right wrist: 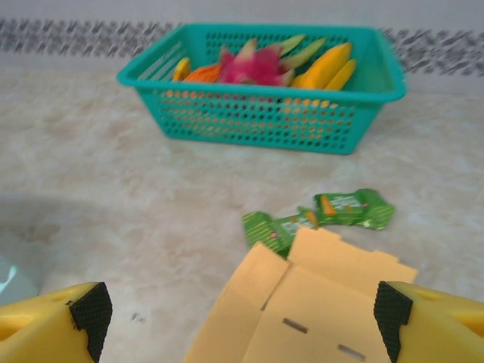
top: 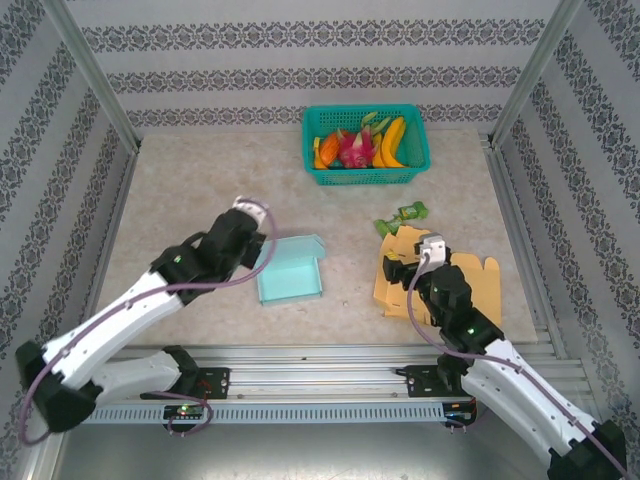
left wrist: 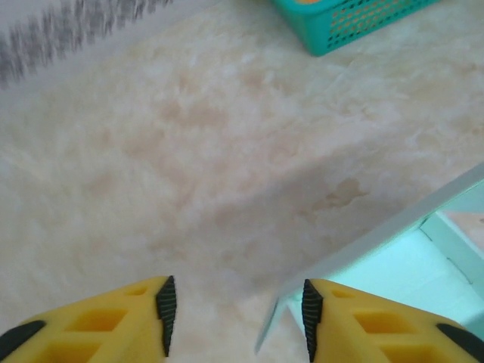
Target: Fold the paper box
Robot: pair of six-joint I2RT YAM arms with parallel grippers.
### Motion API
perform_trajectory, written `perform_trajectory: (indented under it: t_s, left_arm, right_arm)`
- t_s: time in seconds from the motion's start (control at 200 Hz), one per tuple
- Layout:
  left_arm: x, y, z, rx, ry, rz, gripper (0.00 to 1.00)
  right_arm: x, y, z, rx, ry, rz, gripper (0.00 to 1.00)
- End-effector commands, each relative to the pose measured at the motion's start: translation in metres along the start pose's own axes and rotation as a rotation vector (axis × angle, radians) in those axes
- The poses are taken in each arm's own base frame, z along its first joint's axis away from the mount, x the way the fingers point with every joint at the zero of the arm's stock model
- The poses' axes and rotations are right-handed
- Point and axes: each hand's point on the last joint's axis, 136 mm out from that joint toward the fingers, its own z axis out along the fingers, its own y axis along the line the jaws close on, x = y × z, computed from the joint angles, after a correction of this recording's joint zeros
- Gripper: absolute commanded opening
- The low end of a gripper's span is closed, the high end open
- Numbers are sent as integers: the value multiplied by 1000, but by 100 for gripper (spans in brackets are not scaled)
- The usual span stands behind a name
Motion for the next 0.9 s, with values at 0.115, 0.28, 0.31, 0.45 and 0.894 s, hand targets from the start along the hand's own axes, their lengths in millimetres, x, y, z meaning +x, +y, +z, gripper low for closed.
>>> perform_trajectory:
  t_s: [0.115, 0.28, 0.31, 0.45, 0.894]
  left_arm:
    - [65, 45, 3, -36, -70, -688, 56]
    - [89, 70, 13, -114, -29, -797, 59]
    - [90, 72, 15, -116, -27, -808, 60]
    - [93, 64, 22, -60, 8, -760, 60]
    - [123, 26, 21, 142, 6, -744, 50]
  right_arm:
    - [-36, 26, 12, -101, -6, 33, 88]
    - [-46, 43, 32, -126, 106, 116, 85]
    - [-46, 49, 37, -145, 125, 121, 84]
    - [-38, 77, 59, -204, 185, 24, 80]
    - [8, 110, 97, -311, 328, -64, 71]
